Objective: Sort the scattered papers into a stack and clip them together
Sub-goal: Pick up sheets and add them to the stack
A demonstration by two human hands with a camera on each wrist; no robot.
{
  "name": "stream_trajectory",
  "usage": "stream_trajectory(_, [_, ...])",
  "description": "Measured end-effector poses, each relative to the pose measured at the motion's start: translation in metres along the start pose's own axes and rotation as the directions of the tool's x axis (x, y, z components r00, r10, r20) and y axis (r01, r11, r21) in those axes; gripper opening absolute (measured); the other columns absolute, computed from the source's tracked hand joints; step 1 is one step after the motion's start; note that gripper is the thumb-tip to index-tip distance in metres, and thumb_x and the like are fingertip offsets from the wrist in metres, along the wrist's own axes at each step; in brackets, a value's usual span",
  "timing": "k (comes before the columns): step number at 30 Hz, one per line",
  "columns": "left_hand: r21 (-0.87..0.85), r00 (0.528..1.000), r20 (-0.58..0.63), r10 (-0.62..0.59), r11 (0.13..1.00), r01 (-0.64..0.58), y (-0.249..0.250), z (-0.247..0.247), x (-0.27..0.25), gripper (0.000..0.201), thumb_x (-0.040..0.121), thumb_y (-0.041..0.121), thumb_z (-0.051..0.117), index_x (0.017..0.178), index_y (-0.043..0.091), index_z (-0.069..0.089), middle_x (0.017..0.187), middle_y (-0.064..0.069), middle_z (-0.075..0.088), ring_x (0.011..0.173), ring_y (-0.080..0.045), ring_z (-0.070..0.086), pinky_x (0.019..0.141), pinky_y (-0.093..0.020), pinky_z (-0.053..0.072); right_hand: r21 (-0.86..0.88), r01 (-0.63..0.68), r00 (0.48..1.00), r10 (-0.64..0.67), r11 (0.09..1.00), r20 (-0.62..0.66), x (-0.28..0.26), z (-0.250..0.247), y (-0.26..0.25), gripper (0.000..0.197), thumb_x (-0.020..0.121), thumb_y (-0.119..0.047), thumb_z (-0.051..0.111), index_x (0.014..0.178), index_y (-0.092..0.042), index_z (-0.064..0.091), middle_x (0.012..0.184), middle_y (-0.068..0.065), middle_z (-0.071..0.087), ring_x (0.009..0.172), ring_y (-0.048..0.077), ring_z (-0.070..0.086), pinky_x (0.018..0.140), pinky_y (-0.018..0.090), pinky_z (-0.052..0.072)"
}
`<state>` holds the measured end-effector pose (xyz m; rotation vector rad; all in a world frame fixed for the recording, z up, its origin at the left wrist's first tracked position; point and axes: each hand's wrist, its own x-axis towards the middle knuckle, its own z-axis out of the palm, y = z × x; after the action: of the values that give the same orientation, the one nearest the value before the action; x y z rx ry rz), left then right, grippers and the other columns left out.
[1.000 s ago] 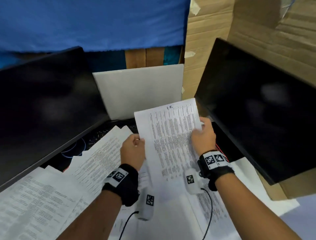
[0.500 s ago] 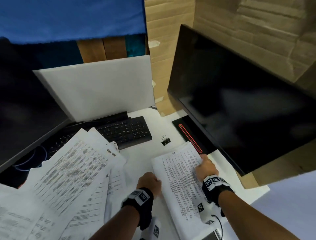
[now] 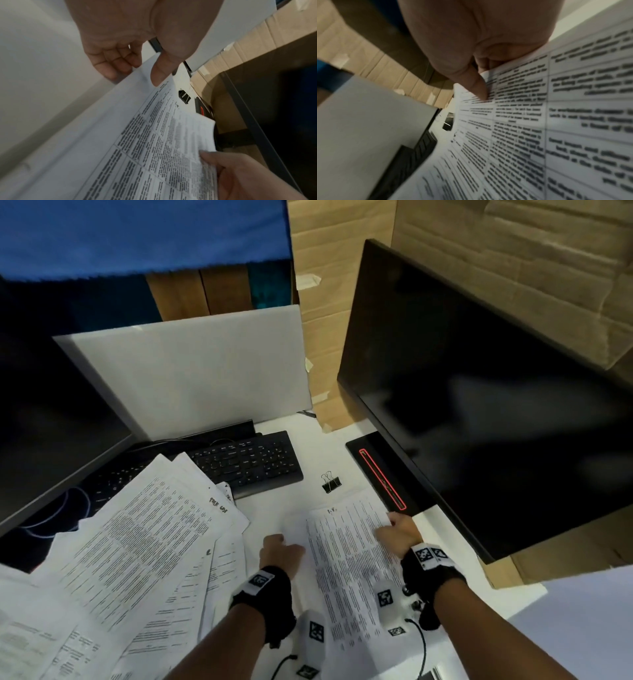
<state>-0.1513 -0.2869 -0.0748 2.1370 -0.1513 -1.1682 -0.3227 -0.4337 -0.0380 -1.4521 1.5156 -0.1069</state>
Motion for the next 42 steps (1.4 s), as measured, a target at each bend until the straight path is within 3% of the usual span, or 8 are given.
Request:
stream_trajectory(7, [-0.391, 0.981, -0.018, 0.193, 0.902, -0.185, 0.024, -0.042, -0.027, 0.063, 0.086, 0.027, 0.072, 0.140, 0.013, 0.042, 0.135, 0.000, 0.051, 0.123, -0.024, 0.052, 0.095, -0.035, 0.045, 0.455, 0.260, 0.934, -0.342, 0.852, 0.106, -0.038, -0.024, -0.044, 0.033, 0.093, 0.001, 0.051, 0.121, -0.011, 0.062, 0.112, 0.008, 0.072, 0.104, 0.025, 0.068, 0.090, 0.043, 0.054])
stream_trajectory(17, [-0.436, 0.768, -0.231, 0.598, 0.642, -0.631, 0.096, -0.074, -0.084, 0.015, 0.099, 0.016, 0.050, 0.107, 0.027, 0.056, 0.108, 0.009, 0.068, 0.097, -0.002, 0.065, 0.078, -0.019, 0.048, 0.498, 0.586, 0.804, -0.537, 0.640, -0.255, -0.077, -0.010, -0.105, 0.041, 0.086, 0.008, 0.050, 0.105, -0.028, 0.057, 0.105, -0.003, 0.066, 0.098, 0.009, 0.065, 0.082, 0.030, 0.052])
stream_trajectory(20, [-0.453, 0.774, -0.262, 0.577, 0.634, -0.626, 0.086, -0.075, -0.085, 0.022, 0.098, 0.014, 0.050, 0.111, 0.031, 0.053, 0.105, 0.013, 0.066, 0.087, 0.009, 0.064, 0.071, -0.011, 0.048, 0.440, 0.612, 0.789, -0.546, 0.657, -0.282, -0.082, -0.002, -0.106, 0.027, 0.086, 0.011, 0.050, 0.098, -0.013, 0.052, 0.090, -0.003, 0.060, 0.075, -0.004, 0.059, 0.073, 0.022, 0.045])
stream_trajectory(28, [-0.496, 0.796, -0.308, 0.520, 0.627, -0.601, 0.089, -0.075, -0.086, 0.030, 0.100, 0.012, 0.041, 0.096, 0.039, 0.051, 0.096, 0.010, 0.063, 0.088, -0.009, 0.061, 0.067, -0.021, 0.046, 0.491, 0.553, 0.832, -0.478, 0.673, -0.282, -0.081, 0.010, -0.113, 0.023, 0.089, 0.001, 0.044, 0.104, -0.015, 0.054, 0.096, 0.001, 0.061, 0.087, 0.014, 0.059, 0.071, 0.024, 0.047])
stream_trajectory(32, [-0.510, 0.804, -0.307, 0.509, 0.625, -0.590, 0.088, -0.074, -0.087, 0.034, 0.102, 0.010, 0.038, 0.089, 0.041, 0.044, 0.089, 0.017, 0.054, 0.078, 0.000, 0.053, 0.051, -0.001, 0.041, 0.534, 0.535, 0.843, -0.453, 0.655, -0.290, -0.082, 0.012, -0.117, 0.035, 0.090, -0.001, 0.040, 0.093, -0.030, 0.058, 0.092, -0.008, 0.065, 0.081, 0.004, 0.062, 0.067, 0.020, 0.048])
stream_trajectory(35, [-0.494, 0.836, -0.285, 0.468, 0.676, -0.547, 0.080, -0.067, -0.087, 0.025, 0.103, 0.012, 0.037, 0.117, 0.031, 0.043, 0.088, 0.024, 0.045, 0.078, 0.006, 0.047, 0.052, 0.002, 0.034, 0.508, 0.503, 0.863, -0.442, 0.699, -0.245, -0.078, 0.019, -0.108, 0.039, 0.090, -0.001, 0.039, 0.095, -0.035, 0.058, 0.100, -0.009, 0.066, 0.092, 0.007, 0.063, 0.075, 0.026, 0.050])
stream_trajectory(37, [-0.446, 0.851, -0.290, 0.438, 0.725, -0.525, 0.078, -0.067, -0.083, 0.035, 0.102, 0.012, 0.038, 0.136, 0.018, 0.041, 0.092, 0.023, 0.049, 0.083, 0.009, 0.048, 0.064, -0.004, 0.035, 0.494, 0.486, 0.874, -0.419, 0.721, -0.248, -0.075, 0.019, -0.105, 0.037, 0.091, -0.002, 0.040, 0.101, -0.034, 0.056, 0.105, -0.005, 0.065, 0.096, 0.010, 0.063, 0.076, 0.027, 0.050])
stream_trajectory(42, [-0.173, 0.896, -0.200, 0.396, 0.886, -0.430, 0.071, -0.060, -0.057, 0.022, 0.096, 0.012, 0.041, 0.114, 0.008, 0.054, 0.111, -0.010, 0.065, 0.094, -0.025, 0.059, 0.082, -0.032, 0.045, 0.260, 0.486, 0.842, -0.367, 0.835, -0.395, -0.062, 0.004, -0.097, 0.032, 0.089, -0.003, 0.045, 0.113, -0.025, 0.049, 0.102, -0.006, 0.063, 0.086, 0.005, 0.061, 0.065, 0.020, 0.046])
